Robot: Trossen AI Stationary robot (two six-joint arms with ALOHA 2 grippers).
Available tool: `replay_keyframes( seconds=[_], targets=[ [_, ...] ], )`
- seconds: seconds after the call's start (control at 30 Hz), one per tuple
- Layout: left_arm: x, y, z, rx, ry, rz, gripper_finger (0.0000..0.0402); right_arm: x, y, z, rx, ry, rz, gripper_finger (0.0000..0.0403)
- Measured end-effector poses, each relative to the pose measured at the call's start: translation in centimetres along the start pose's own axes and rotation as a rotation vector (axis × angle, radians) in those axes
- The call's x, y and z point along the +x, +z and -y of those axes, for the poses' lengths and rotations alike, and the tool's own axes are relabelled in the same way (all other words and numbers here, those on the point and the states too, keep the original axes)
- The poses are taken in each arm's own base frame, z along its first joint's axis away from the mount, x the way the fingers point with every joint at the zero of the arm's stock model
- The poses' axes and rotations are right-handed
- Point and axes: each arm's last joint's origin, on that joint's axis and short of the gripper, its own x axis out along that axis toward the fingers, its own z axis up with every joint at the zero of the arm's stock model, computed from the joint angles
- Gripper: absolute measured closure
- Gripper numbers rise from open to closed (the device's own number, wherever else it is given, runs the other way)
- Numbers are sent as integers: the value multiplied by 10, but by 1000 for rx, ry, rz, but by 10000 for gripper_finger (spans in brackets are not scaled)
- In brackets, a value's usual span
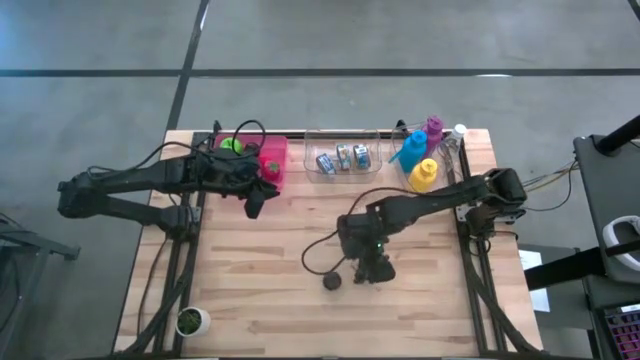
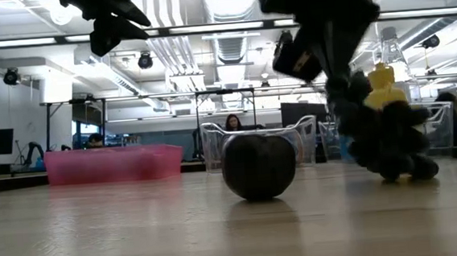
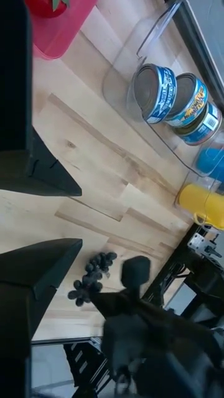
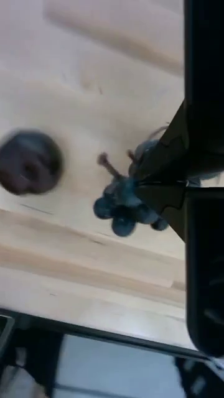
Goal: Pick & Place Food Item
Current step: Put the black grapes into the red transparent bin
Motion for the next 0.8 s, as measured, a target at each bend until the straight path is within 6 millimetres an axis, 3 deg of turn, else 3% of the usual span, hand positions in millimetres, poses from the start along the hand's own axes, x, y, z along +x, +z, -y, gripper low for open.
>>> replay_keyframes(
  seconds=[0.5,0.8],
  targets=[
    [0,0,0,7,-2,4,279,-121,-15,-29,41,-283,493,394],
    [9,4,5,149,-59,114,279,-158,-4,-31,-76,-392,798,394]
  ],
)
